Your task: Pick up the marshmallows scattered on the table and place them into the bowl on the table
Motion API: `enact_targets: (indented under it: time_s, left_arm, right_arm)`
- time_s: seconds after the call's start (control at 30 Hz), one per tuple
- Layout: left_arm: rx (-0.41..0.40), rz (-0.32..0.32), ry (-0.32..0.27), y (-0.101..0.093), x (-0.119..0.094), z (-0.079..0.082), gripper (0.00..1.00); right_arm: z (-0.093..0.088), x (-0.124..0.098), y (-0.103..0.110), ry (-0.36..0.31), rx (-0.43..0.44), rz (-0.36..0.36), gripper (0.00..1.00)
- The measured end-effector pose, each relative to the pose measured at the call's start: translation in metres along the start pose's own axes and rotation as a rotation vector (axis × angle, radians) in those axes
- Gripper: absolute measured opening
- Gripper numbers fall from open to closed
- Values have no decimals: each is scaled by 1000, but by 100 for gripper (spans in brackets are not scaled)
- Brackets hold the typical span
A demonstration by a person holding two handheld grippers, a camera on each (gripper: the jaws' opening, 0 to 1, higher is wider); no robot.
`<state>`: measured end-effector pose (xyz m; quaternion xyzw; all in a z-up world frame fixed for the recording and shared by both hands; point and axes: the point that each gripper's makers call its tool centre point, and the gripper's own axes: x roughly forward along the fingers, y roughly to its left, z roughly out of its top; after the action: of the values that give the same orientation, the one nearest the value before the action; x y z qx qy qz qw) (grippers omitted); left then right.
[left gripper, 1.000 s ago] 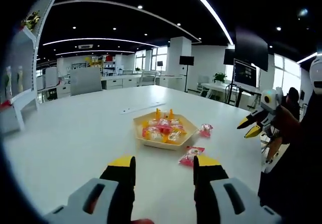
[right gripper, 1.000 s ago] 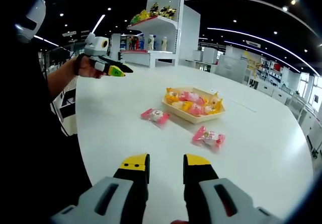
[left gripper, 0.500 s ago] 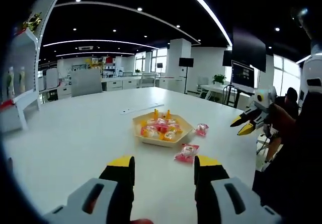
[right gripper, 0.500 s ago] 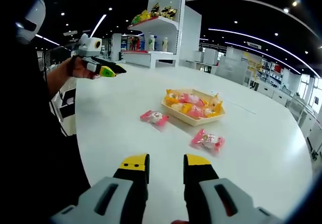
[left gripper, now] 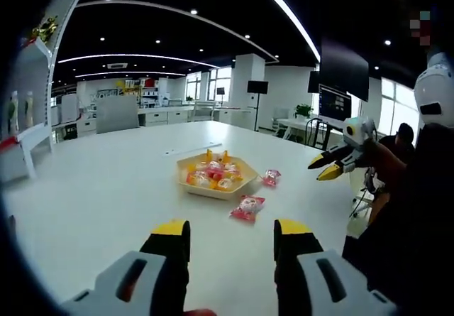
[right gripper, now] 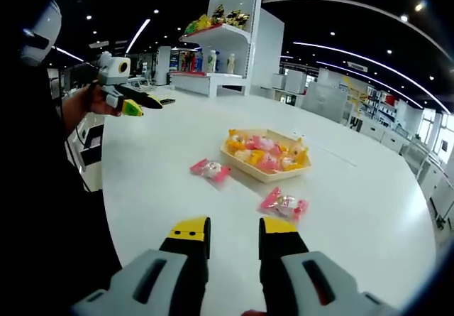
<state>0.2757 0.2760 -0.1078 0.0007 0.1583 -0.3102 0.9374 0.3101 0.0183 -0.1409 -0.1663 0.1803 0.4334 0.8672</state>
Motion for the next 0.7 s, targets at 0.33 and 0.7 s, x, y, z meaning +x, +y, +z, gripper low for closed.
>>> enact_targets:
  time_s: [0.33, 0.7]
  left_arm:
    - [-2, -8, -9, -17, -15, -5, 48]
    - [-2, -29, -17, -22, -12, -1, 48]
  right_arm:
    - [3, 1, -8, -9, -10, -10, 28]
    - [6, -2, -19, -9, -18, -27, 28]
